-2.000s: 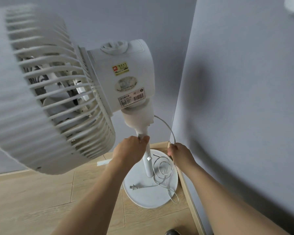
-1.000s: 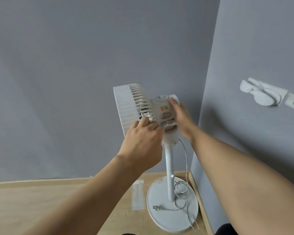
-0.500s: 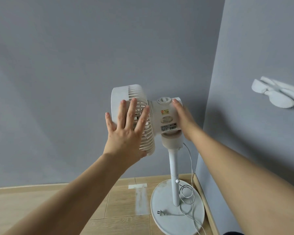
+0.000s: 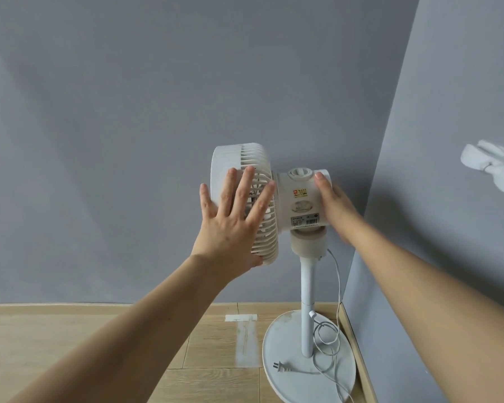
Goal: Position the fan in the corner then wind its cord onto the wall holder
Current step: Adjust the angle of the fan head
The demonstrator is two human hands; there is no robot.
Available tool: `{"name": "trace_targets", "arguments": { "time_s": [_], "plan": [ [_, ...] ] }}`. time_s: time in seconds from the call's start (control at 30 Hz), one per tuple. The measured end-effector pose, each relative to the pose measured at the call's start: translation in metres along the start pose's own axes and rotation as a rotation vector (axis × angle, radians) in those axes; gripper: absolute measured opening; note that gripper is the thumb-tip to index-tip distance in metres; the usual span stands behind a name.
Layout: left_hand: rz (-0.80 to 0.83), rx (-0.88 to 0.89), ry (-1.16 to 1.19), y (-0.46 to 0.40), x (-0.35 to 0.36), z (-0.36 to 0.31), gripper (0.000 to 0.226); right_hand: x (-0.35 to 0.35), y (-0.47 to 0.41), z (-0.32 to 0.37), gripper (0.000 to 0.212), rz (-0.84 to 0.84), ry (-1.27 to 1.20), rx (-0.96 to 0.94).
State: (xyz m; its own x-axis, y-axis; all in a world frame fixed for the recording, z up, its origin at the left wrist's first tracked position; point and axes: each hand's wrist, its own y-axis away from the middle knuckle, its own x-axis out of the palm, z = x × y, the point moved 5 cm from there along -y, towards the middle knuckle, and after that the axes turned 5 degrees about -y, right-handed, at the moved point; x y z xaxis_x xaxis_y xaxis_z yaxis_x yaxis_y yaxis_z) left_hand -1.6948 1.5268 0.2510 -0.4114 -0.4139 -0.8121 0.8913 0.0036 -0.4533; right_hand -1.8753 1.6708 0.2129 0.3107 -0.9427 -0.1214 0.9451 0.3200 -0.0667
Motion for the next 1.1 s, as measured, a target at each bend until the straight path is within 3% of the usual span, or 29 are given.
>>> {"name": "trace_targets", "arguments": {
  "time_s": [0.33, 0.6, 1.1],
  "plan": [
    [-0.001, 0.007, -0.03, -0.003, 0.006, 0.004, 0.143, -0.002, 0.004, 0.003, 0.074, 0.017, 0.038, 0.009],
    [-0.014, 0.028, -0.039, -0.006, 0.011, 0.009, 0.144, -0.002, 0.007, 0.005, 0.046, 0.001, 0.026, -0.006],
    [-0.007, 0.062, -0.025, -0.008, 0.013, 0.019, 0.144, -0.004, 0.013, 0.007, 0.058, 0.012, 0.053, -0.018]
  ]
}}
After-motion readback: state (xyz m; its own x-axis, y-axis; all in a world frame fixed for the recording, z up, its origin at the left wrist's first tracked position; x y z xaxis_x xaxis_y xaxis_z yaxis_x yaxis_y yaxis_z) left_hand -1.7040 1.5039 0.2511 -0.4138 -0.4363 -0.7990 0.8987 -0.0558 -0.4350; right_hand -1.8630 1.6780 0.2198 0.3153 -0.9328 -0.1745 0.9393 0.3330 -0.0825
